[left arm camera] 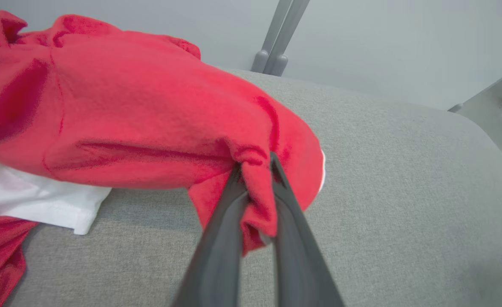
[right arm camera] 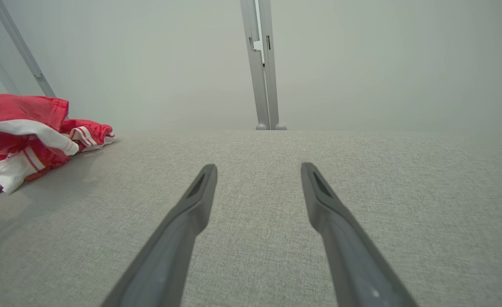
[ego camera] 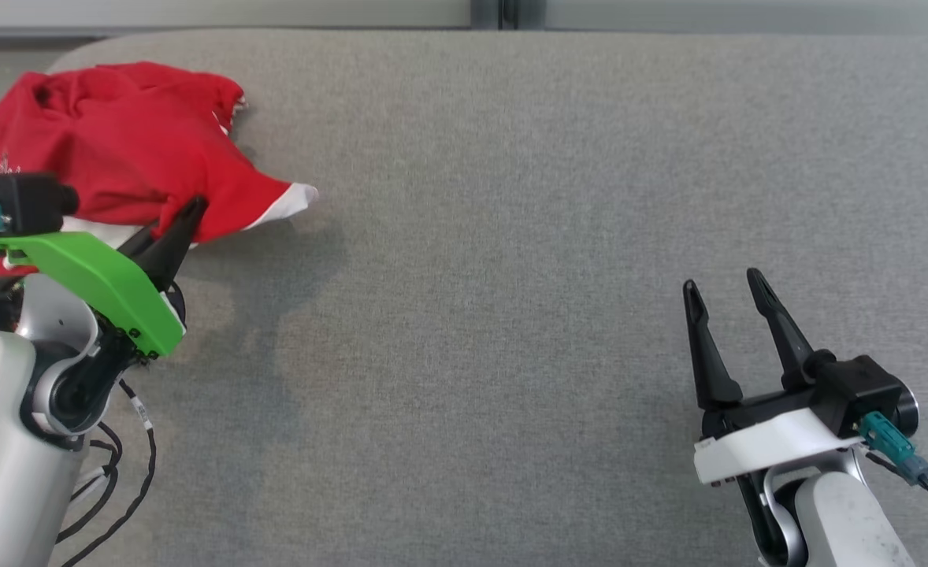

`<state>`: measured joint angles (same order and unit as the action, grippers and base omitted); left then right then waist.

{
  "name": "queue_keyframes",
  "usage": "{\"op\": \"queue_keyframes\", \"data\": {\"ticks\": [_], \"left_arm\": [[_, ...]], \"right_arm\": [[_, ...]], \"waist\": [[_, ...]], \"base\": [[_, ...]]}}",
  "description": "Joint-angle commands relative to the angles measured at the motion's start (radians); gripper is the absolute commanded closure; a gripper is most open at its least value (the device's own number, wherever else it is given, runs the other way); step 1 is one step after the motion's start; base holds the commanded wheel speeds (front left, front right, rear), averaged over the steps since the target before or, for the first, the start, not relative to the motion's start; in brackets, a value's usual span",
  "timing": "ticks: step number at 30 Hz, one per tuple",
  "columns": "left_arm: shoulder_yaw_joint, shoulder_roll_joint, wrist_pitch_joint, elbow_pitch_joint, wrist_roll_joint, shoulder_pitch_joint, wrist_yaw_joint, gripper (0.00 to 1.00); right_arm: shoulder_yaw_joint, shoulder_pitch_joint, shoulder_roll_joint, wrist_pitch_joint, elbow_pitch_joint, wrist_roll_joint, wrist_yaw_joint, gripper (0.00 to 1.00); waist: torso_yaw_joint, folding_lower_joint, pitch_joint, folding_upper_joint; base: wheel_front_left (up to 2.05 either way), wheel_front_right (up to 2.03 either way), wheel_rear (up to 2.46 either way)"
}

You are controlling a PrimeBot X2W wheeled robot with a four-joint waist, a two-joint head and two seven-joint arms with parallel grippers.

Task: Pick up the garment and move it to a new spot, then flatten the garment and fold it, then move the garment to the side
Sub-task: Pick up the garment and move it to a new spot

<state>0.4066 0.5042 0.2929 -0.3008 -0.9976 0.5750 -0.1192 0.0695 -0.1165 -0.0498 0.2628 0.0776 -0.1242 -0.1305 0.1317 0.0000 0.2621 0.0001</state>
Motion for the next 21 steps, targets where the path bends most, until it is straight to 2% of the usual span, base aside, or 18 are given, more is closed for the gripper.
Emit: {"op": "queue_keyframes", "data": {"ticks": [1,5,11,17,21], "left_arm": [[-0.012,0.014,0.015,0.078,-0.015,-0.028,0.017,1.00],[-0.067,0.065,0.059,0.345,-0.057,-0.063,0.087,1.00],[-0.123,0.079,0.125,0.661,-0.144,-0.061,0.172,1.00],[-0.072,0.047,0.202,0.802,-0.214,-0.087,0.226,1.00],[0.004,-0.001,0.243,0.831,-0.261,-0.102,0.232,1.00]], "right_arm": [[-0.004,0.025,-0.002,0.003,-0.002,-0.012,0.000,0.00],[-0.004,0.051,-0.002,0.003,-0.007,-0.026,0.000,0.00],[-0.007,0.072,-0.002,0.003,-0.010,-0.036,0.000,0.00],[-0.005,0.055,-0.002,0.003,-0.016,-0.054,0.000,0.00],[-0.007,0.040,-0.002,0.003,-0.022,-0.077,0.000,0.00]], "waist": [[-0.016,0.0000,-0.082,-0.0001],[-0.047,0.0000,-0.117,-0.0001],[-0.126,0.0000,-0.138,-0.0001],[-0.228,0.0000,-0.129,-0.0001],[-0.320,0.0000,-0.108,-0.0001]], "base": [[0.00,0.00,0.00],[0.00,0.00,0.00],[0.00,0.00,0.00],[0.00,0.00,0.00],[0.00,0.00,0.00]]}}
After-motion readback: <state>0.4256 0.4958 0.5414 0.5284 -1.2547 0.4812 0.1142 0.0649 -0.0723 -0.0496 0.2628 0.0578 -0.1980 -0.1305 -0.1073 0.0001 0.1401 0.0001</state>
